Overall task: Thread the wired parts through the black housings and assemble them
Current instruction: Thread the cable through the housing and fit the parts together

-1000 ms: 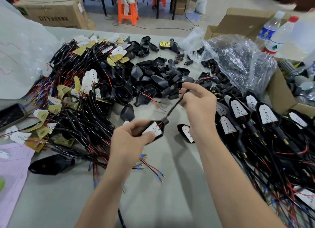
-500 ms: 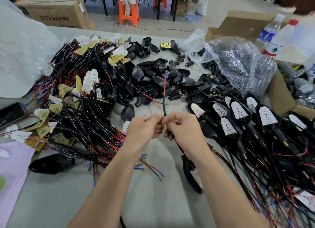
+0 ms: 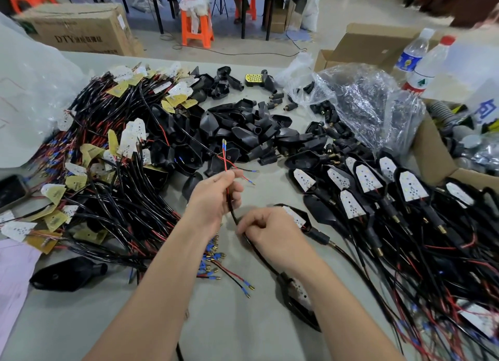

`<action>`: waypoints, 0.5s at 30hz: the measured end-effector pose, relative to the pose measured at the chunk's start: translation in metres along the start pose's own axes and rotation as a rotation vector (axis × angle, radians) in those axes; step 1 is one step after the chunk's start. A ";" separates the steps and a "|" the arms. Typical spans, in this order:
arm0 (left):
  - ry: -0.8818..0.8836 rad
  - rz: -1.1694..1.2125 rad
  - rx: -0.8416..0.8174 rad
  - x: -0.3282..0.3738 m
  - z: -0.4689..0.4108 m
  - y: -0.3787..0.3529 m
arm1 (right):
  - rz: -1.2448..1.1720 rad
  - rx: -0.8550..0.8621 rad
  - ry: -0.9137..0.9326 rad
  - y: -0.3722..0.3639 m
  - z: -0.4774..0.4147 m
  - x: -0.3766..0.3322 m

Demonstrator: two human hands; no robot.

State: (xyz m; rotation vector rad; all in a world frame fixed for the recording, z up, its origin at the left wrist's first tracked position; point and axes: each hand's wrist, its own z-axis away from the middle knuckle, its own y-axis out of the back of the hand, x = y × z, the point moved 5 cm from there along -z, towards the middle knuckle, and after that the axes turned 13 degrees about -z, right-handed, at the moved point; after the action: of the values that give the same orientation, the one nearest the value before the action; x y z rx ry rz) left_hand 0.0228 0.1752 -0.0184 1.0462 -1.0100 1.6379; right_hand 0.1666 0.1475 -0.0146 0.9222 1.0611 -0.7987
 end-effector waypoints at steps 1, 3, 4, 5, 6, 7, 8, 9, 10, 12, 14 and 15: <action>-0.007 -0.077 0.025 -0.002 0.000 0.000 | 0.023 0.051 0.036 0.012 -0.005 -0.006; -0.024 -0.208 0.080 -0.006 -0.002 0.002 | 0.011 0.155 0.094 0.043 -0.018 -0.024; -0.029 -0.243 0.100 -0.008 -0.002 0.003 | 0.049 0.198 0.118 0.059 -0.026 -0.036; -0.030 -0.253 0.114 -0.010 -0.003 0.003 | 0.119 0.233 0.138 0.075 -0.035 -0.048; -0.030 -0.242 0.120 -0.012 -0.003 0.004 | 0.193 0.261 0.158 0.090 -0.043 -0.061; -0.031 -0.223 0.120 -0.013 -0.004 0.004 | 0.275 0.283 0.167 0.104 -0.052 -0.073; -0.033 -0.204 0.118 -0.015 -0.005 0.004 | 0.369 0.299 0.164 0.116 -0.060 -0.082; -0.034 -0.187 0.117 -0.016 -0.007 0.004 | 0.464 0.301 0.147 0.124 -0.069 -0.089; -0.037 -0.166 0.120 -0.017 -0.009 0.005 | 0.558 0.285 0.127 0.127 -0.077 -0.092; -0.042 -0.111 0.127 -0.019 -0.012 0.007 | 0.765 0.197 0.107 0.118 -0.093 -0.092; -0.047 -0.079 0.120 -0.020 -0.013 0.007 | 0.919 0.087 0.131 0.097 -0.107 -0.085; -0.048 -0.083 0.118 -0.021 -0.012 0.006 | 0.968 0.047 0.141 0.085 -0.112 -0.079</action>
State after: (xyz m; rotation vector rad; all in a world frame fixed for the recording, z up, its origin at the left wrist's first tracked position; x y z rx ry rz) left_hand 0.0189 0.1798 -0.0427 1.1954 -0.8972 1.6274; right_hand 0.1784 0.2923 0.0564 1.3726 0.5843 0.0500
